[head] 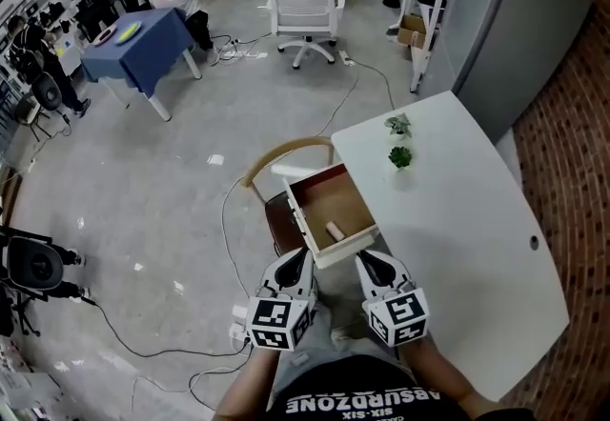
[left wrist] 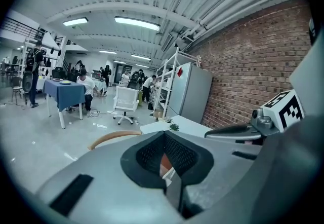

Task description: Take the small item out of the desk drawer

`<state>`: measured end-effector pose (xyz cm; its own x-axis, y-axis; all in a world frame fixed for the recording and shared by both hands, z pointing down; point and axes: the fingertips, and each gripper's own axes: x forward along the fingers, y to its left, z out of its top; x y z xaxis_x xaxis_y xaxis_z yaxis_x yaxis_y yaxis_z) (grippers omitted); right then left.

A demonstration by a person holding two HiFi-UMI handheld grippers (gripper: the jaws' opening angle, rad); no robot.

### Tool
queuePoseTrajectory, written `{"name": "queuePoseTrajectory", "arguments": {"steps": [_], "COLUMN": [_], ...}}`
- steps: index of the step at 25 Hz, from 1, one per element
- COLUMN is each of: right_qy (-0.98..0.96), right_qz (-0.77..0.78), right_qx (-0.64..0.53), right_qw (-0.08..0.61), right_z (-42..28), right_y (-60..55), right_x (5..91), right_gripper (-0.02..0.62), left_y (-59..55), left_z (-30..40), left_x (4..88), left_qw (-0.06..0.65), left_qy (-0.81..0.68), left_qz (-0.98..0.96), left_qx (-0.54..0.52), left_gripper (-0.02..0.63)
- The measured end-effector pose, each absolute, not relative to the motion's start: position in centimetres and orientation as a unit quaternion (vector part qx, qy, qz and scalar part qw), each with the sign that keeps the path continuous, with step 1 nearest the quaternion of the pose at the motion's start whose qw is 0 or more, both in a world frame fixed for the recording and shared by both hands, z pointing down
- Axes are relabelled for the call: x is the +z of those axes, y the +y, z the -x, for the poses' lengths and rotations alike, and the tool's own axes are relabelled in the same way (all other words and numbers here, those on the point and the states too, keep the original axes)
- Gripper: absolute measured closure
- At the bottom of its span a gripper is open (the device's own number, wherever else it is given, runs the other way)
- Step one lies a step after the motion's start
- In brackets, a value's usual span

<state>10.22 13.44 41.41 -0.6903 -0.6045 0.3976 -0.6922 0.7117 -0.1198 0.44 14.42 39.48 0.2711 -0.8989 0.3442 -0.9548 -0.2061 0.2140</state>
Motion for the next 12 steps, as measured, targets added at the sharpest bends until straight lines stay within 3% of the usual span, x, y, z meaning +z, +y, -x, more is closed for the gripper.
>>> {"name": "queuePoseTrajectory", "arguments": {"steps": [5, 12], "right_qy": [-0.909, -0.903], "right_qz": [-0.345, -0.324], "right_qx": [0.146, 0.159], "right_qw": [0.186, 0.234], "right_z": [-8.5, -5.5], "right_y": [10.9, 8.0], "right_x": [42.1, 44.1], "right_gripper": [0.476, 0.399], "left_y": [11.2, 7.4], "left_z": [0.8, 3.8], "left_x": [39.0, 39.6], "left_qw": [0.19, 0.2], "left_qy": [-0.585, -0.576], "left_qz": [-0.785, -0.789], "left_qx": [0.072, 0.077], "left_gripper": [0.6, 0.6]}}
